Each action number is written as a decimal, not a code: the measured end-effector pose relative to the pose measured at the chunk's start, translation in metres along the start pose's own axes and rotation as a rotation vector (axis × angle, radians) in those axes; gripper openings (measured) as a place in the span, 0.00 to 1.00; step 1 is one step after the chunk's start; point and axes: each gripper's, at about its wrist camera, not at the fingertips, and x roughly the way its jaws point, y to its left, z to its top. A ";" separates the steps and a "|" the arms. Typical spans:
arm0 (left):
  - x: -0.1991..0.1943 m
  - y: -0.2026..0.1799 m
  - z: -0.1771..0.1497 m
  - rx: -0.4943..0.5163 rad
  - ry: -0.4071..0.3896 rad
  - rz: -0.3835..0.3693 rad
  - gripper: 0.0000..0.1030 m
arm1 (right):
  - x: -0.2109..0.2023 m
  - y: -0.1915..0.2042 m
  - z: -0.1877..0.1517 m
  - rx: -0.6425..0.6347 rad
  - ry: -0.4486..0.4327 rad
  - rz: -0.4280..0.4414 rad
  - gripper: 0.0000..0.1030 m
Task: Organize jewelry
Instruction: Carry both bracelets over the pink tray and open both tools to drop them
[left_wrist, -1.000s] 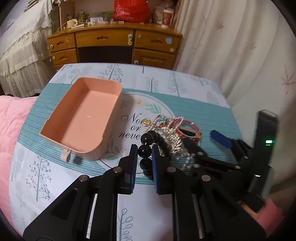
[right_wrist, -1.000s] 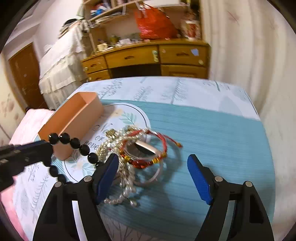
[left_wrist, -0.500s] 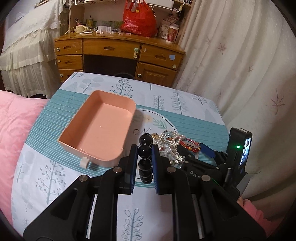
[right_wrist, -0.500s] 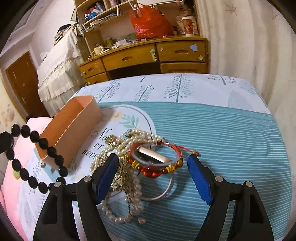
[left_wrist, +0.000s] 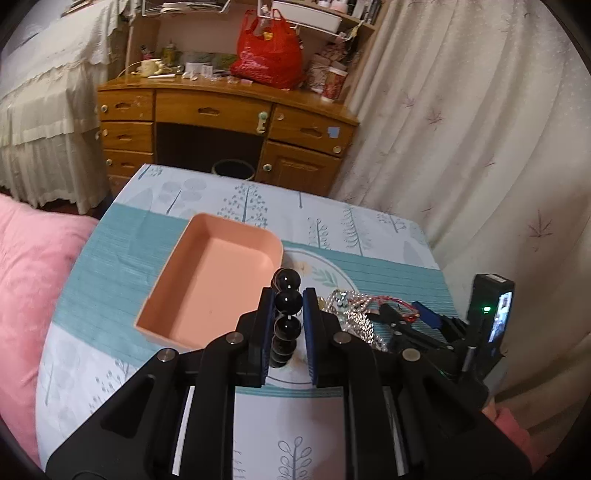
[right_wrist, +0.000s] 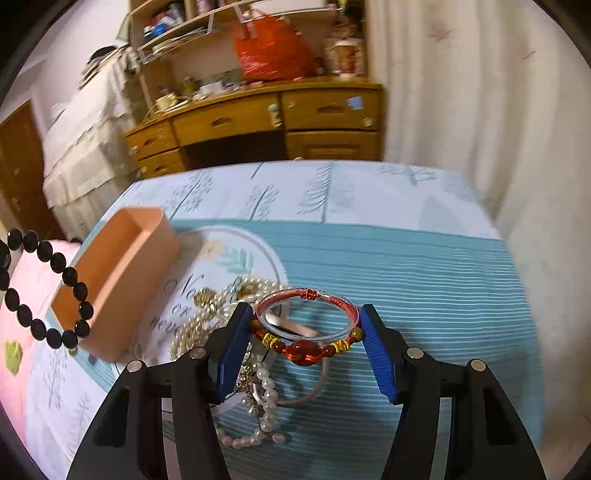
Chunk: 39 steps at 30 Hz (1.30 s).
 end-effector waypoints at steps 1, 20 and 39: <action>-0.002 0.003 0.004 0.010 -0.003 -0.012 0.12 | -0.007 0.001 0.003 0.014 -0.009 -0.009 0.58; 0.033 0.081 0.037 0.156 0.072 -0.096 0.12 | -0.065 0.135 0.057 0.031 -0.152 0.199 0.58; 0.062 0.116 0.024 0.082 0.160 -0.039 0.72 | -0.018 0.144 0.017 0.221 0.028 0.238 0.87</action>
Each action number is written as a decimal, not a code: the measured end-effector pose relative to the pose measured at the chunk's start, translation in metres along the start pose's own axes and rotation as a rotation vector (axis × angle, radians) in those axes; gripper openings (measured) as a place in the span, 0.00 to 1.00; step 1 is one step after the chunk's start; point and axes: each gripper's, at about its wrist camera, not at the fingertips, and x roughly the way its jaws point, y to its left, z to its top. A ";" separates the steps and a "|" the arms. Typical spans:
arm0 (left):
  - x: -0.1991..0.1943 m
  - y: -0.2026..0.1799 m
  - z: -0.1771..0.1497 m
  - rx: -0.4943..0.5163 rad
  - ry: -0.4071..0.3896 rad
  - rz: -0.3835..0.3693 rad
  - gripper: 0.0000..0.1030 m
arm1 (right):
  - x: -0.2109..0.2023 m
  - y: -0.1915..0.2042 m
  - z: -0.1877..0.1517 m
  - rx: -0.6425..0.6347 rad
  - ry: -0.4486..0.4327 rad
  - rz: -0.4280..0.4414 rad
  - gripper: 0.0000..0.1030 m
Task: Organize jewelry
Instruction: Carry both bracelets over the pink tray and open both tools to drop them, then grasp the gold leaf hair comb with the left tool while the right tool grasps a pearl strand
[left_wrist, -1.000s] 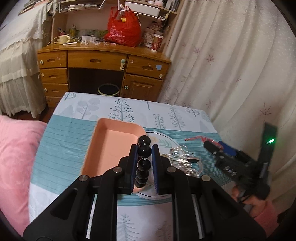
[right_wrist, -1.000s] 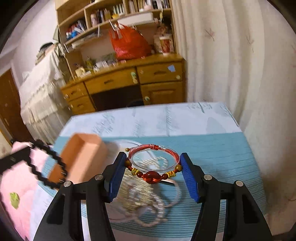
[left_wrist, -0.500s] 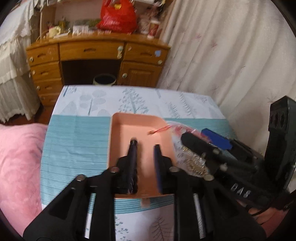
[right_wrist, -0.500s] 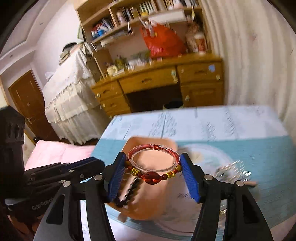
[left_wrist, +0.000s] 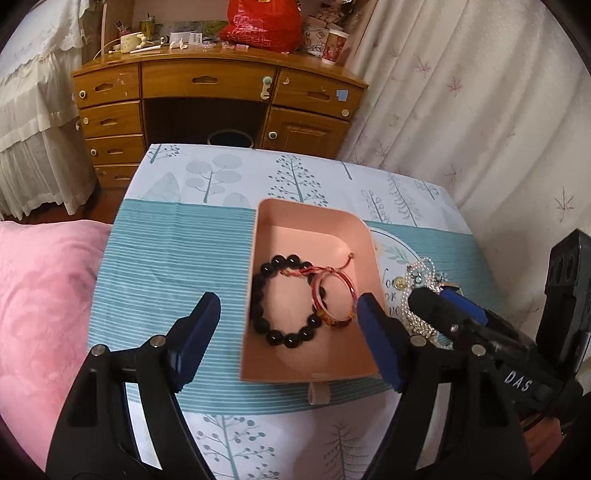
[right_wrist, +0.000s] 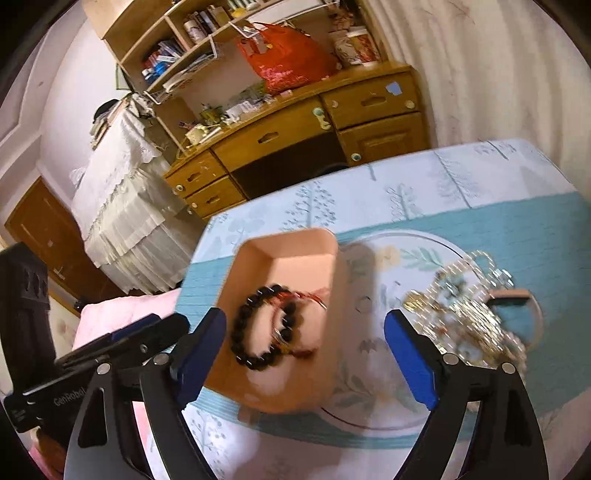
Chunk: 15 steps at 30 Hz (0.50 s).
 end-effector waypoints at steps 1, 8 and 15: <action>0.000 -0.004 -0.002 -0.005 0.002 -0.005 0.72 | -0.002 -0.004 -0.003 0.001 0.005 -0.014 0.88; 0.004 -0.037 -0.018 -0.028 0.039 -0.056 0.72 | -0.021 -0.034 -0.032 -0.097 0.040 -0.139 0.91; 0.007 -0.083 -0.026 -0.040 0.064 -0.098 0.72 | -0.035 -0.064 -0.052 -0.280 0.084 -0.252 0.91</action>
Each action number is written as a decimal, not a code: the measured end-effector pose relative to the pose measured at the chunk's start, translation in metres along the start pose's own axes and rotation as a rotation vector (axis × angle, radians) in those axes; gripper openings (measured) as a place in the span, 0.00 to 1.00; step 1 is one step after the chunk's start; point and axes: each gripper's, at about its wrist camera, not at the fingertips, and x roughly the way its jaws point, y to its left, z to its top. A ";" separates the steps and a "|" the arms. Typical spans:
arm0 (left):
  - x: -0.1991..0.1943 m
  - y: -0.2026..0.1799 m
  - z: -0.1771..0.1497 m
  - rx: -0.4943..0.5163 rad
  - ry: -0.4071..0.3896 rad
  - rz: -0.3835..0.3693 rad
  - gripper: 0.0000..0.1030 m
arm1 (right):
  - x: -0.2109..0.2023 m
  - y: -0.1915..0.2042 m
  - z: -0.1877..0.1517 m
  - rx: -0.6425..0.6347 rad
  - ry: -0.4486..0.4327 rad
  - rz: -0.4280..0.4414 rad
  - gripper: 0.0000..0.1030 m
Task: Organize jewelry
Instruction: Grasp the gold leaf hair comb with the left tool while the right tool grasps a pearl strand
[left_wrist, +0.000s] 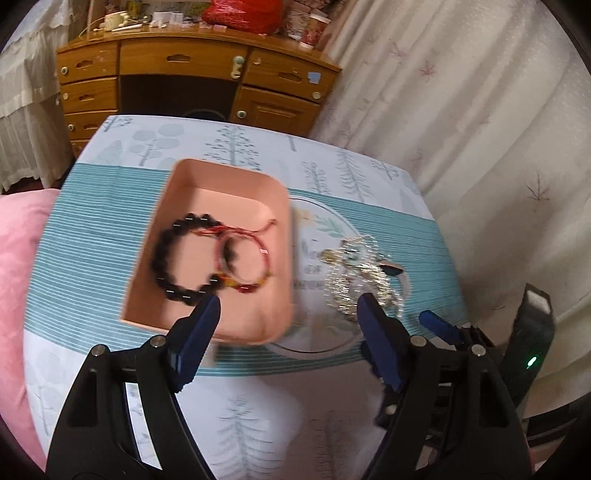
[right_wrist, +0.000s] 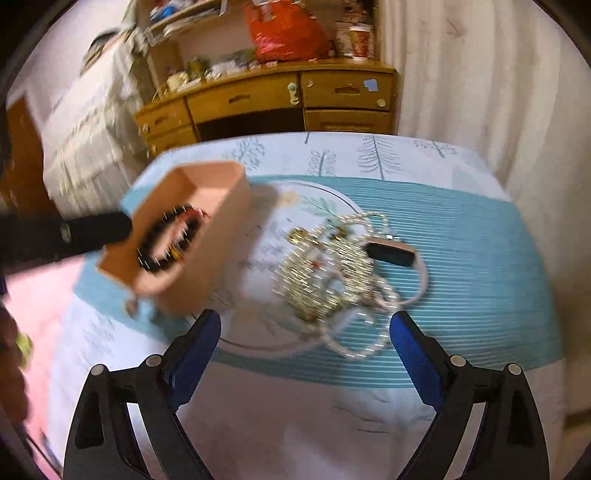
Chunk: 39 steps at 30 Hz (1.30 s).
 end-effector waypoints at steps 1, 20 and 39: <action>0.002 -0.007 0.000 0.007 0.006 -0.002 0.72 | -0.001 -0.003 -0.004 -0.048 0.001 -0.021 0.91; 0.113 -0.086 -0.019 -0.195 0.196 0.015 0.76 | 0.019 -0.083 -0.034 -0.298 0.011 0.184 0.80; 0.159 -0.105 -0.004 -0.134 0.162 0.199 0.76 | 0.046 -0.140 -0.016 -0.146 -0.016 0.398 0.38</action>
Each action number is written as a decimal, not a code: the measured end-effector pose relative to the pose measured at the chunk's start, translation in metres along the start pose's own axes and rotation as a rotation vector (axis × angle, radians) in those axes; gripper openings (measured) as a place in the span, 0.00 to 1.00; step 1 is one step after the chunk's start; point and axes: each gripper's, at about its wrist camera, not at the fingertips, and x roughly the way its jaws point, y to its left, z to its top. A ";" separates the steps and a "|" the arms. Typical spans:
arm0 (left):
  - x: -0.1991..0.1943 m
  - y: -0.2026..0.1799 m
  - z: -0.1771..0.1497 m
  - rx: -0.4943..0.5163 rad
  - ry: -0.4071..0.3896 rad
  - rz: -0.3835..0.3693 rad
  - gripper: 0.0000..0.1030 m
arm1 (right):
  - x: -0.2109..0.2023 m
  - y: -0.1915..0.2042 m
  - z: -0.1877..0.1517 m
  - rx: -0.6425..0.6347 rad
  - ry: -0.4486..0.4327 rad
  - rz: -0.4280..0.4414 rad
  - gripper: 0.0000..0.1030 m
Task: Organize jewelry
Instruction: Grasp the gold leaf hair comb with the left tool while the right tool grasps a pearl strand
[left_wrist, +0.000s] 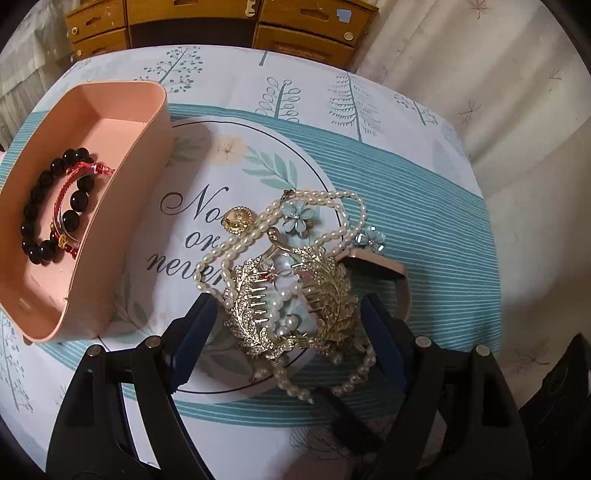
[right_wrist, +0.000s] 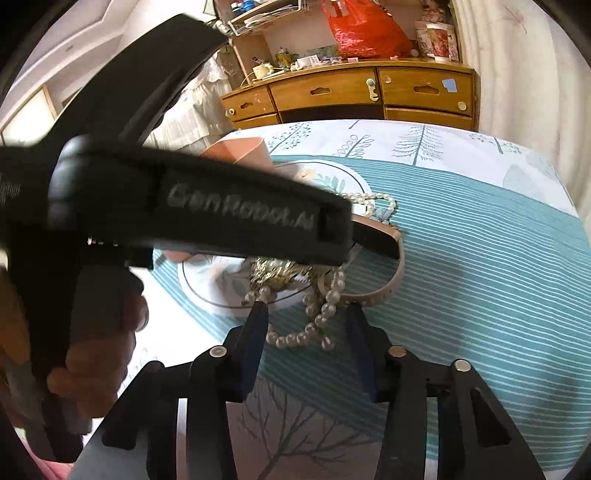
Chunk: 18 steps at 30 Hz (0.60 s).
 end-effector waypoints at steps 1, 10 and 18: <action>0.000 0.000 0.001 -0.003 -0.003 -0.001 0.76 | 0.000 -0.004 0.001 0.010 0.000 0.002 0.34; -0.009 0.010 -0.002 -0.022 -0.022 -0.067 0.59 | 0.004 -0.017 0.007 0.055 0.016 0.013 0.10; -0.012 0.012 -0.005 -0.005 -0.008 -0.035 0.60 | 0.011 -0.005 0.022 0.073 0.023 0.045 0.08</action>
